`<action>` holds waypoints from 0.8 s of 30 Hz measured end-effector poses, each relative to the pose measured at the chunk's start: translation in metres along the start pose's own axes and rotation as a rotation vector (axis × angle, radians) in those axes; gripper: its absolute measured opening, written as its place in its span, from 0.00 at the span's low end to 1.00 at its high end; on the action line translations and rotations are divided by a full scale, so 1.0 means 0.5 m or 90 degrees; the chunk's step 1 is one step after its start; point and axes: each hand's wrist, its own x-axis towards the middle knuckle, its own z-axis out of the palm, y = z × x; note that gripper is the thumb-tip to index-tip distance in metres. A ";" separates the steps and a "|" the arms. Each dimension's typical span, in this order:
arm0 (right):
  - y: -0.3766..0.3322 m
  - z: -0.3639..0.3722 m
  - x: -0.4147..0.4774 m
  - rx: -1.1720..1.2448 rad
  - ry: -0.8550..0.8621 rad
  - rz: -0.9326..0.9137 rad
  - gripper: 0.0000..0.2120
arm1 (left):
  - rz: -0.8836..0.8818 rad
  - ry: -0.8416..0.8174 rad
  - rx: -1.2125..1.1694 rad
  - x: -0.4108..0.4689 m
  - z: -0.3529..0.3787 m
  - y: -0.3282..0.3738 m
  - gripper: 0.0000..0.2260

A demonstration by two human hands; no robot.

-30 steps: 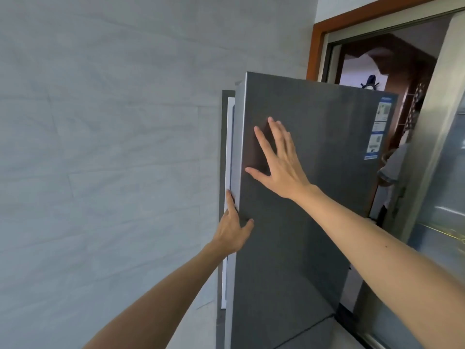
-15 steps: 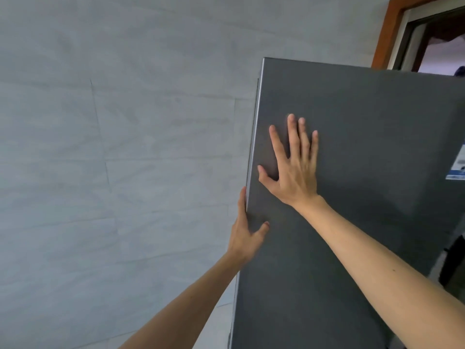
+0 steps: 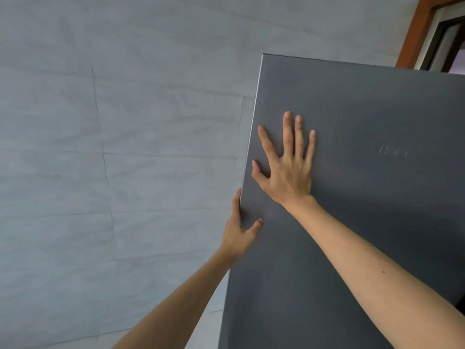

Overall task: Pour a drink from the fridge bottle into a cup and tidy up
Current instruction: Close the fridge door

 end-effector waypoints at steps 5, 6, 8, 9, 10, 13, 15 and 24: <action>0.002 0.034 0.008 -0.008 -0.017 0.010 0.34 | -0.005 -0.007 0.011 0.039 0.003 -0.017 0.35; 0.003 0.039 0.009 -0.009 -0.019 0.010 0.34 | -0.005 -0.010 0.012 0.045 0.004 -0.020 0.35; 0.005 0.049 0.011 -0.015 -0.022 0.011 0.34 | -0.004 -0.010 0.007 0.055 0.006 -0.025 0.35; 0.005 0.053 0.012 -0.017 -0.023 0.011 0.34 | -0.004 -0.007 0.006 0.058 0.007 -0.027 0.35; 0.004 0.055 0.013 -0.016 -0.024 0.011 0.34 | -0.003 -0.004 0.003 0.061 0.007 -0.030 0.35; 0.003 0.060 0.013 -0.019 -0.027 0.008 0.34 | 0.002 -0.001 0.007 0.067 0.009 -0.041 0.36; 0.003 0.061 0.014 -0.024 -0.030 0.007 0.34 | -0.002 0.002 0.005 0.070 0.010 -0.047 0.36; 0.001 0.059 0.013 -0.028 -0.033 0.014 0.35 | 0.016 0.000 -0.005 0.073 0.012 -0.053 0.35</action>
